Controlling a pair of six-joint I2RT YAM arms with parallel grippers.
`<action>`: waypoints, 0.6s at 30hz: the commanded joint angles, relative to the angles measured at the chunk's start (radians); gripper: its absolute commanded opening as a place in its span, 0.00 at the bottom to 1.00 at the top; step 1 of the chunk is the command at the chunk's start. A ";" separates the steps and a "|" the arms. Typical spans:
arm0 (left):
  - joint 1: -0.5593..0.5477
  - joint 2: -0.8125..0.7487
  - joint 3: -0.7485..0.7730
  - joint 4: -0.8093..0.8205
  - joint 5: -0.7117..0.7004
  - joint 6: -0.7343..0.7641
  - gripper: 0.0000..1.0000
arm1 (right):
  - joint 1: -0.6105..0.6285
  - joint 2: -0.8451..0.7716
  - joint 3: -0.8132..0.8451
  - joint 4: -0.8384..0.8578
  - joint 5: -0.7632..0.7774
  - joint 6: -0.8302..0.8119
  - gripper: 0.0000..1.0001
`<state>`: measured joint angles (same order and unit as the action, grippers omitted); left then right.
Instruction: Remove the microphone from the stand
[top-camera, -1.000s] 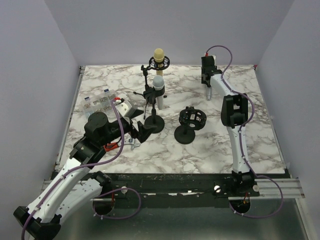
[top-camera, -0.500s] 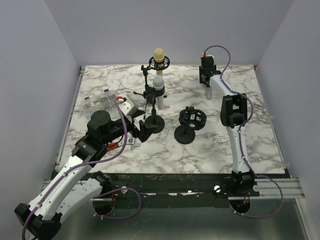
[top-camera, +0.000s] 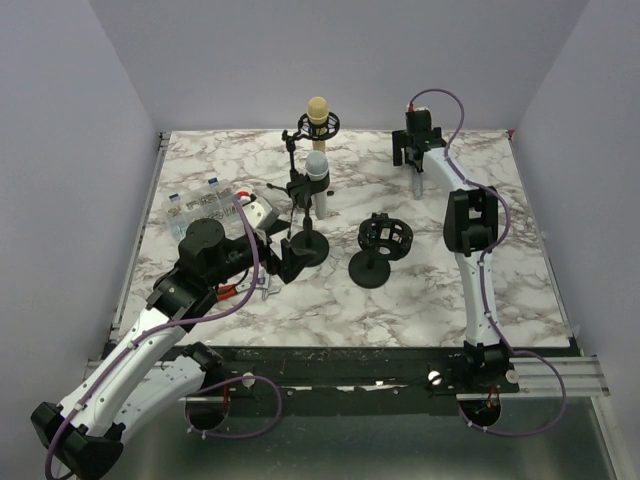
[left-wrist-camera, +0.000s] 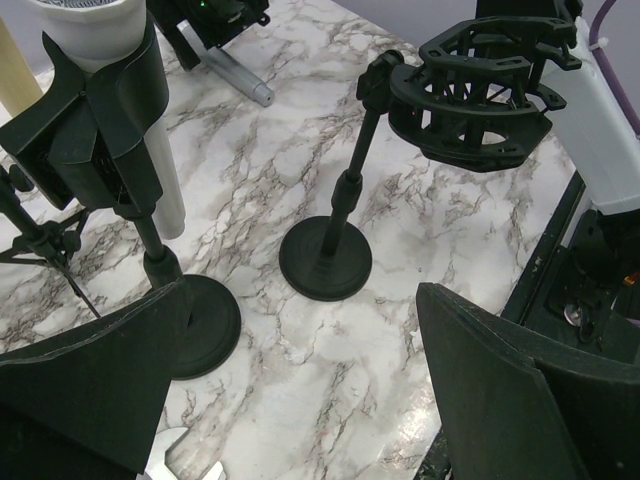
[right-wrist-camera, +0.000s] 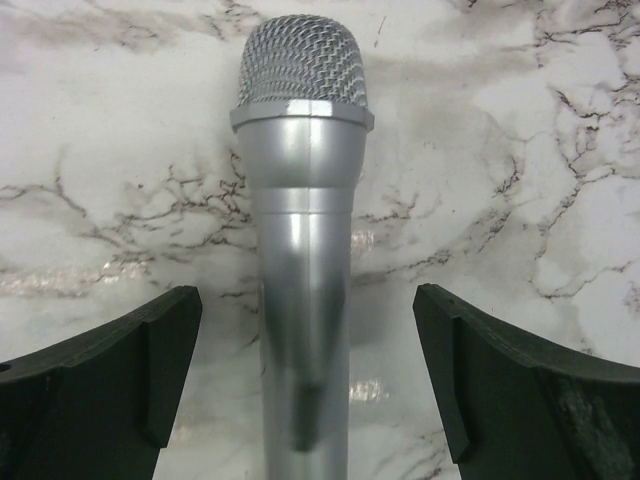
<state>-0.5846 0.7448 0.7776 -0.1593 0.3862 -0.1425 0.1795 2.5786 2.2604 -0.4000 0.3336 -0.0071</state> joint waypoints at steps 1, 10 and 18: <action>-0.006 0.001 0.027 0.013 -0.002 0.006 0.99 | 0.003 -0.165 -0.020 -0.085 -0.073 0.067 0.97; -0.006 -0.020 0.033 0.005 0.009 0.001 0.99 | 0.003 -0.512 -0.271 -0.172 -0.117 0.273 1.00; -0.007 -0.061 0.039 -0.003 0.009 0.003 0.99 | 0.002 -0.949 -0.821 -0.068 -0.354 0.446 1.00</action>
<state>-0.5850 0.7113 0.7780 -0.1612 0.3862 -0.1429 0.1818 1.7756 1.6718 -0.4915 0.1558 0.3275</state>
